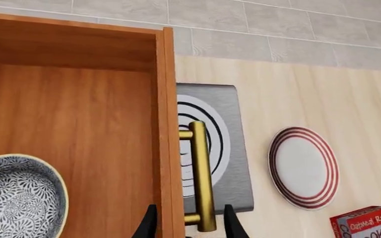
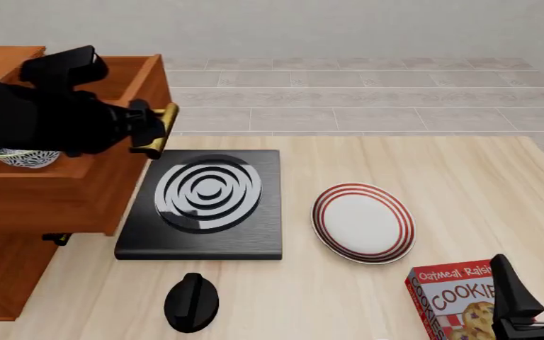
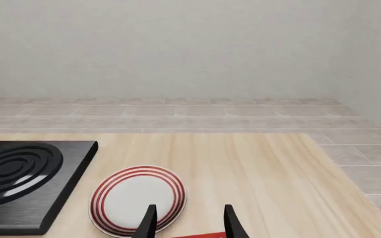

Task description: Pick the akita bowl in the top layer of the wooden cabinet and place it on the plate.

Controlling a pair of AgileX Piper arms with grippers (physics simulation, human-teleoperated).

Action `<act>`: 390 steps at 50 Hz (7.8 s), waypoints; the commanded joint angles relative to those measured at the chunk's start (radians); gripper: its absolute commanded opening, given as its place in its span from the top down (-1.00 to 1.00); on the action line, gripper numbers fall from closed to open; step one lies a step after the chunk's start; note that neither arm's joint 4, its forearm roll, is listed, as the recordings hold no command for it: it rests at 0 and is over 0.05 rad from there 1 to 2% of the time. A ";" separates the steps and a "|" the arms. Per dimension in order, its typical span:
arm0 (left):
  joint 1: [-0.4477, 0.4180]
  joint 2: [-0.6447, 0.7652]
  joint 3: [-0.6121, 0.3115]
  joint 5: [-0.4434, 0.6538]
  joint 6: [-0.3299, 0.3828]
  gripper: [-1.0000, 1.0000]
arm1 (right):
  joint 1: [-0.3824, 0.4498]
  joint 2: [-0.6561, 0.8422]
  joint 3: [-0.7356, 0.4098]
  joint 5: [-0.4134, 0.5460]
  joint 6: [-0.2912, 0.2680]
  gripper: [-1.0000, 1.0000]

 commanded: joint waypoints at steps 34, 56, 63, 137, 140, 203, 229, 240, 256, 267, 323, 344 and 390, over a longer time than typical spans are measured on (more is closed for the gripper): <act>-0.001 0.057 -0.153 0.065 0.102 -1.00 | 0.003 -0.013 0.000 0.014 -0.001 -1.00; 0.054 0.073 -0.277 0.131 0.167 -1.00 | 0.004 -0.009 -0.001 0.012 -0.008 -1.00; 0.093 0.083 -0.285 0.158 0.213 -1.00 | 0.007 -0.013 -0.003 0.017 -0.011 -1.00; 0.283 0.108 -0.368 0.355 0.372 -1.00 | 0.000 -0.008 -0.001 0.012 0.002 -1.00; 0.290 0.107 -0.354 0.352 0.374 -1.00 | 0.001 -0.002 -0.001 0.005 0.002 -1.00; 0.318 0.133 -0.146 0.235 0.358 -1.00 | 0.003 0.012 0.000 -0.005 -0.006 -1.00; 0.307 0.132 -0.080 0.180 0.352 -1.00 | 0.005 0.001 0.002 0.007 -0.007 -1.00; 0.286 0.093 -0.109 0.167 0.407 1.00 | 0.005 -0.008 0.001 0.016 -0.008 -1.00; 0.280 0.112 -0.140 0.182 0.404 1.00 | 0.003 -0.017 0.000 0.024 -0.007 -1.00; 0.266 0.109 -0.182 0.187 0.395 1.00 | 0.003 0.011 0.000 -0.006 -0.007 -1.00; 0.203 0.142 -0.478 0.248 0.427 1.00 | 0.002 -0.006 -0.003 0.012 -0.008 -1.00; 0.198 0.155 -0.563 0.279 0.469 1.00 | 0.002 -0.020 -0.002 0.024 -0.006 -1.00; -0.073 0.233 -0.862 0.346 0.529 1.00 | 0.003 -0.030 -0.004 0.033 -0.016 -1.00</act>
